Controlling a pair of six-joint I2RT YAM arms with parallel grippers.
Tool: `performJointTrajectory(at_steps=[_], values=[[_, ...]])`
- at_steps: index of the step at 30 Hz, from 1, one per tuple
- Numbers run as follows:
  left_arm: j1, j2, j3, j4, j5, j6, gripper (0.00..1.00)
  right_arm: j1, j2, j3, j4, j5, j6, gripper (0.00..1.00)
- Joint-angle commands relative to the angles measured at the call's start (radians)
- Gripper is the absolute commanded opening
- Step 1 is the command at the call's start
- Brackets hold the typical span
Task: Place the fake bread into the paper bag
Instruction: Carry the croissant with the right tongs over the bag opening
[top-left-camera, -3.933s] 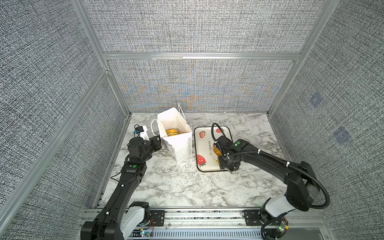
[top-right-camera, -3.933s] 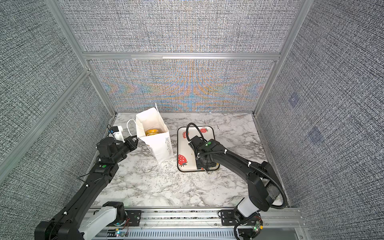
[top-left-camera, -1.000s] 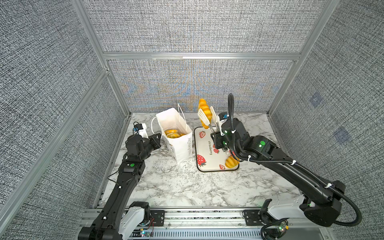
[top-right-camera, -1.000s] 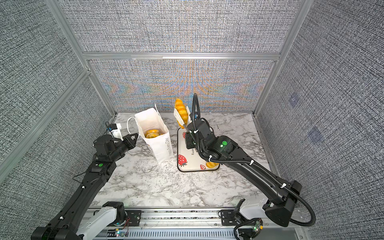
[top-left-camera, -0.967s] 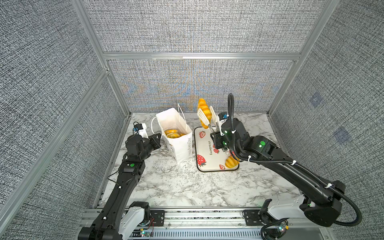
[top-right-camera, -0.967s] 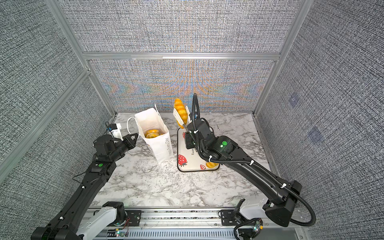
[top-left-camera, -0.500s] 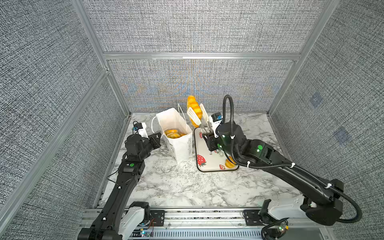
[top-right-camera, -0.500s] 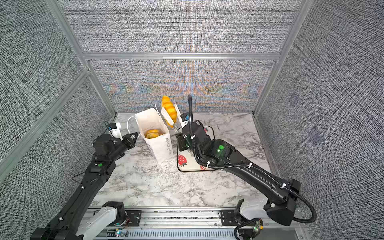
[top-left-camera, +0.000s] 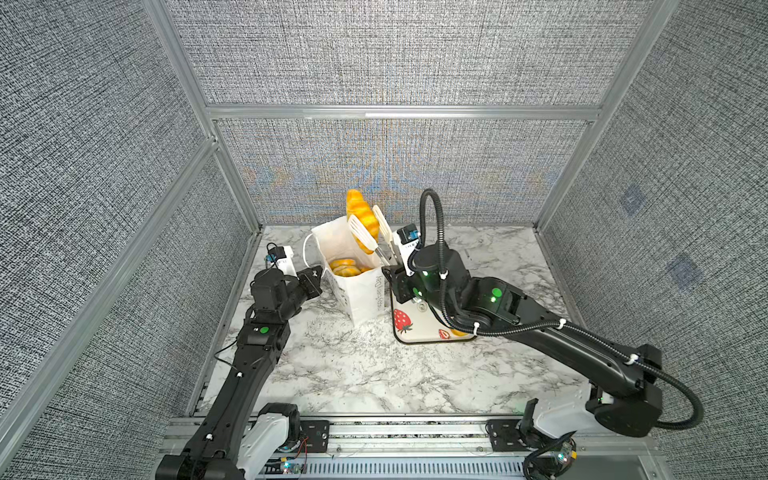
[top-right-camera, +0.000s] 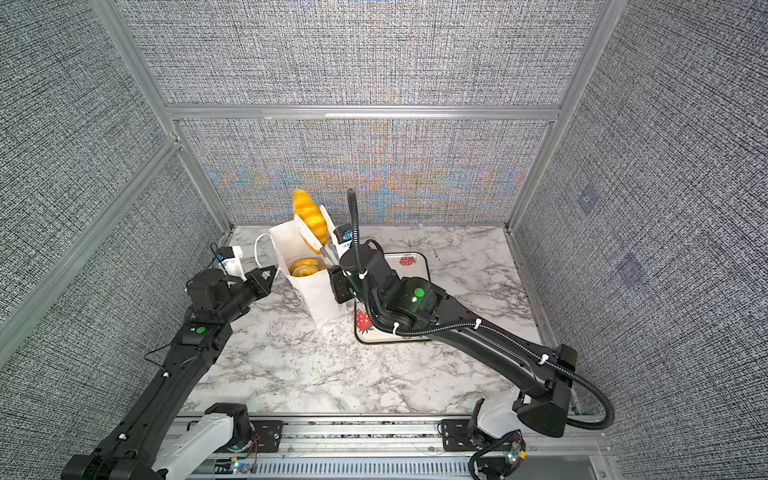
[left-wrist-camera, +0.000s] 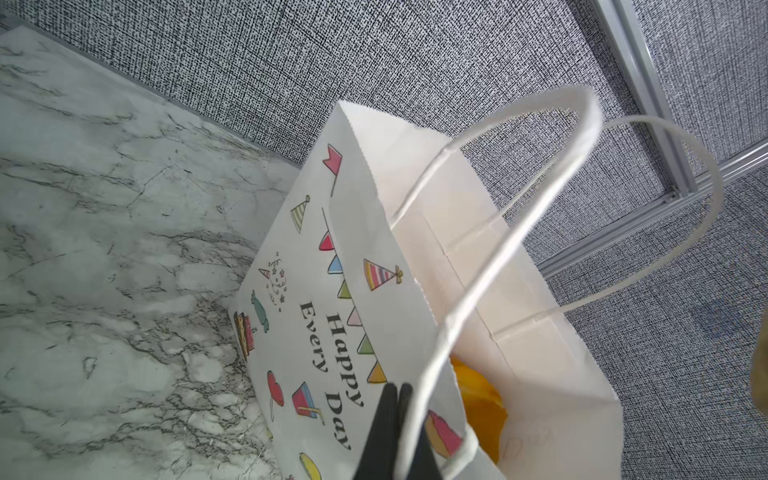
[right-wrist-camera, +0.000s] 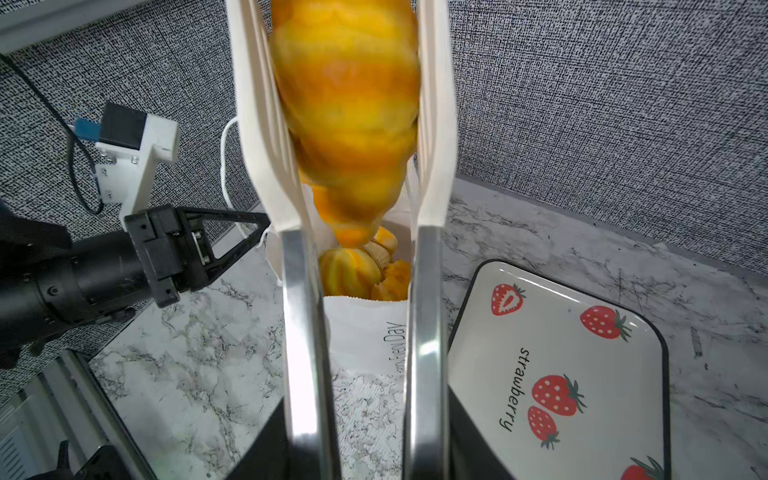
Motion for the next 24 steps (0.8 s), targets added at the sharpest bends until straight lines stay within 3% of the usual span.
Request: performJointTrajectory(at_steps=[1, 24], values=[[-0.001, -0.007, -0.005, 0.013, 0.008, 0.007, 0.0, 0.003, 0.026, 0.027, 0.065, -0.014, -0.013, 0.41], [-0.001, -0.037, -0.029, 0.004, -0.004, 0.011, 0.0, -0.047, 0.314, 0.344, -0.102, -0.113, 0.044, 0.41]])
